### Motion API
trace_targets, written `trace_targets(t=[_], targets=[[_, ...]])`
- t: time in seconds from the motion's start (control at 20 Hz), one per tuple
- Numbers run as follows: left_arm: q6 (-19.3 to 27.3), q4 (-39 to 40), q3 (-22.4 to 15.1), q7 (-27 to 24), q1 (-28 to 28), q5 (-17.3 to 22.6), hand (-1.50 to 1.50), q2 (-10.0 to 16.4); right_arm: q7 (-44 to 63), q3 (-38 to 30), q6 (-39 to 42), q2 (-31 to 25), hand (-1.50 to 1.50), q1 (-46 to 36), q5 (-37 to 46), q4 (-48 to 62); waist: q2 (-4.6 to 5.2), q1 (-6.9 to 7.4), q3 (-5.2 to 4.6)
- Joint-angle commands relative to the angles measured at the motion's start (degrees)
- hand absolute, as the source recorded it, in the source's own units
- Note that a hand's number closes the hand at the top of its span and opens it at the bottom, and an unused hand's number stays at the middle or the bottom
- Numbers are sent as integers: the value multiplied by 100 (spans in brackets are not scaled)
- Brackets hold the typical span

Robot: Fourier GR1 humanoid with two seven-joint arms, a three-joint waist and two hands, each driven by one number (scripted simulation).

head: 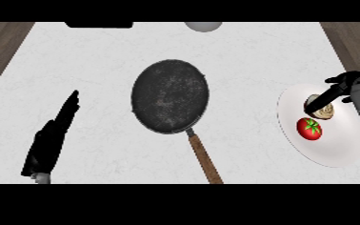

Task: Pick the cupcake from the plate and place it in the pan

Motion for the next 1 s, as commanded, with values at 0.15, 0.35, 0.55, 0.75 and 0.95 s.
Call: trace_targets(t=[0.15,0.35,0.55,0.75,0.95], targets=[[-114,-87,59,43,36,-176,0,-197,156,-206,-20,192,-150,124,281,-80,-9,-21,-2],[-126,-248,110,384,-106,-275,0,-256,-331,-268,-195,299,-150,85,564,291,-1,-3,0],[-188,-80,110,-221,308,-376,0,-344,-561,-391,-170,357,-150,-113,707,832,6,24,0],[-269,-87,264,214,-151,-320,0,-352,-847,-498,-533,490,-150,26,797,879,6,-3,1],[-487,18,390,-221,90,-205,0,-271,-1529,-661,-945,521,150,139,876,1246,18,34,3]])
